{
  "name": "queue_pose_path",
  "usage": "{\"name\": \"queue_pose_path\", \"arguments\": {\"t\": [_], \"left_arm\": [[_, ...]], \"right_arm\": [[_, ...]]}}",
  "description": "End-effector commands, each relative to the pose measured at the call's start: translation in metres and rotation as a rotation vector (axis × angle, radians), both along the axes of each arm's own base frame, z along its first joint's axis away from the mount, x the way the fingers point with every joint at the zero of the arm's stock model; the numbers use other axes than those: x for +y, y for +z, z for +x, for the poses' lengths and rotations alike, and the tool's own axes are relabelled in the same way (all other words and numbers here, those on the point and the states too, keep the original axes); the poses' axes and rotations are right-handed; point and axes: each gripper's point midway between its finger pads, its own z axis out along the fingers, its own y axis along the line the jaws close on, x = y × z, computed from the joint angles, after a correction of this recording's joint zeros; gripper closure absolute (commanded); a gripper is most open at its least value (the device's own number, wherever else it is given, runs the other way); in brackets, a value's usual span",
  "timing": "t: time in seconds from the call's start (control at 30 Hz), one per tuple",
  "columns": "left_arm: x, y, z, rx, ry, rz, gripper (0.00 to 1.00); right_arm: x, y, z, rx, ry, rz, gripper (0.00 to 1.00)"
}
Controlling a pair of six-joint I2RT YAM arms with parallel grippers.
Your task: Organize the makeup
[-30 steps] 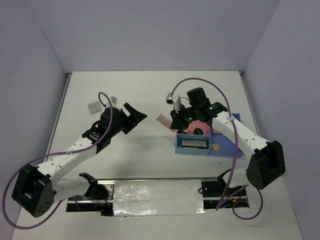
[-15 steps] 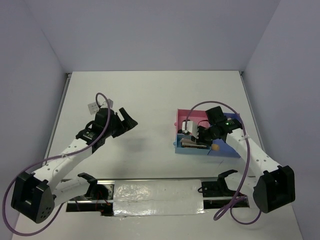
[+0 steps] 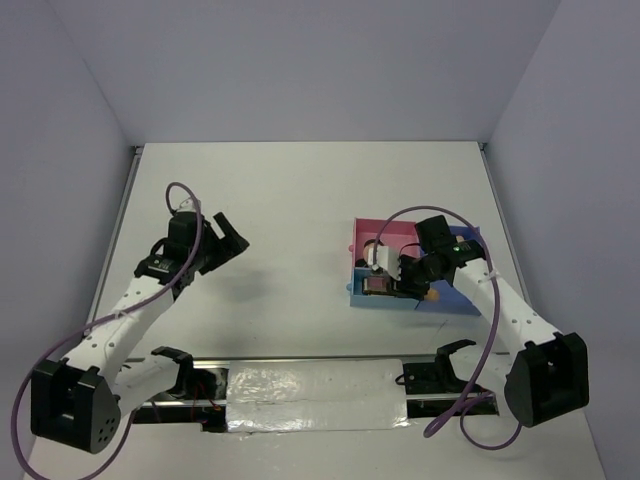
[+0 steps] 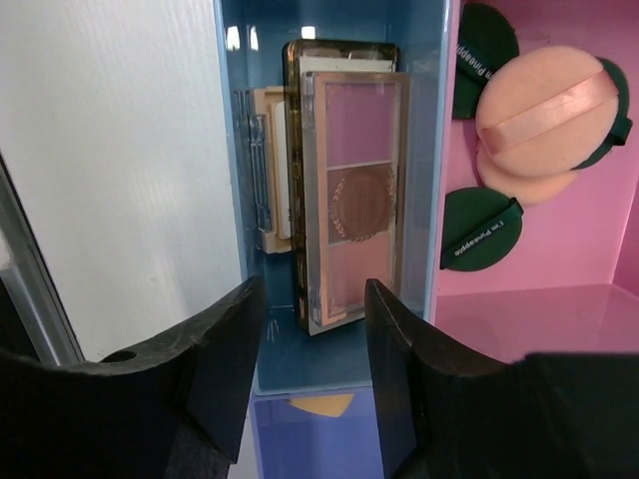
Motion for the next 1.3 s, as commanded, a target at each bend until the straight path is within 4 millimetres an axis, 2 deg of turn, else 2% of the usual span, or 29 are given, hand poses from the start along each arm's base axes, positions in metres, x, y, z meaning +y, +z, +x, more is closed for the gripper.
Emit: {"name": "queue_pose_path", "arguments": {"t": [0.0, 0.07, 0.1, 0.13, 0.17, 0.2, 0.23, 0.33, 0.37, 0.4, 0.43, 0.47, 0.5, 0.7, 0.8, 1.0, 1.27], "left_arm": [[0.021, 0.014, 0.012, -0.018, 0.022, 0.071, 0.09], [0.041, 0.01, 0.021, 0.015, 0.051, 0.124, 0.11], [0.056, 0.005, 0.027, 0.051, 0.071, 0.168, 0.16], [0.065, 0.003, 0.031, 0.072, 0.081, 0.191, 0.19], [0.073, -0.001, 0.035, 0.095, 0.083, 0.219, 0.28], [0.089, -0.007, 0.042, 0.15, 0.086, 0.283, 0.31], [0.095, -0.009, 0.046, 0.173, 0.081, 0.313, 0.31], [0.115, -0.024, 0.065, 0.276, 0.055, 0.408, 0.19], [0.122, -0.029, 0.07, 0.3, 0.06, 0.426, 0.11], [0.134, -0.044, 0.074, 0.359, 0.063, 0.446, 0.1], [0.14, -0.037, 0.087, 0.349, 0.075, 0.462, 0.09], [0.143, -0.039, 0.092, 0.362, 0.075, 0.476, 0.08], [0.15, -0.044, 0.104, 0.373, 0.073, 0.493, 0.08], [0.176, -0.072, 0.139, 0.451, 0.064, 0.542, 0.05], [0.183, -0.081, 0.156, 0.453, 0.045, 0.552, 0.04], [0.193, -0.099, 0.176, 0.469, 0.015, 0.51, 0.03], [0.187, -0.119, 0.182, 0.475, -0.017, 0.443, 0.05]], "right_arm": [[0.012, 0.033, 0.01, -0.07, -0.001, 0.095, 0.48], [0.02, 0.055, 0.02, -0.108, -0.023, 0.158, 0.48], [0.028, 0.068, 0.027, -0.129, -0.062, 0.217, 0.47], [0.032, 0.08, 0.036, -0.158, -0.093, 0.254, 0.41], [0.035, 0.088, 0.043, -0.178, -0.136, 0.29, 0.19], [0.037, 0.095, 0.05, -0.162, -0.237, 0.344, 0.12], [0.041, 0.106, 0.059, -0.198, -0.247, 0.382, 0.07], [0.055, 0.115, 0.061, -0.148, -0.251, 0.46, 0.01], [0.059, 0.114, 0.063, -0.123, -0.252, 0.473, 0.0], [0.061, 0.116, 0.064, -0.111, -0.256, 0.488, 0.0], [0.066, 0.121, 0.066, -0.093, -0.271, 0.522, 0.0], [0.067, 0.121, 0.068, -0.078, -0.283, 0.534, 0.0], [0.069, 0.123, 0.07, -0.072, -0.291, 0.547, 0.0], [0.077, 0.13, 0.084, -0.039, -0.344, 0.602, 0.0], [0.081, 0.135, 0.093, -0.02, -0.357, 0.624, 0.01], [0.087, 0.139, 0.103, 0.012, -0.368, 0.636, 0.01], [0.088, 0.136, 0.108, 0.031, -0.382, 0.635, 0.0]]}}
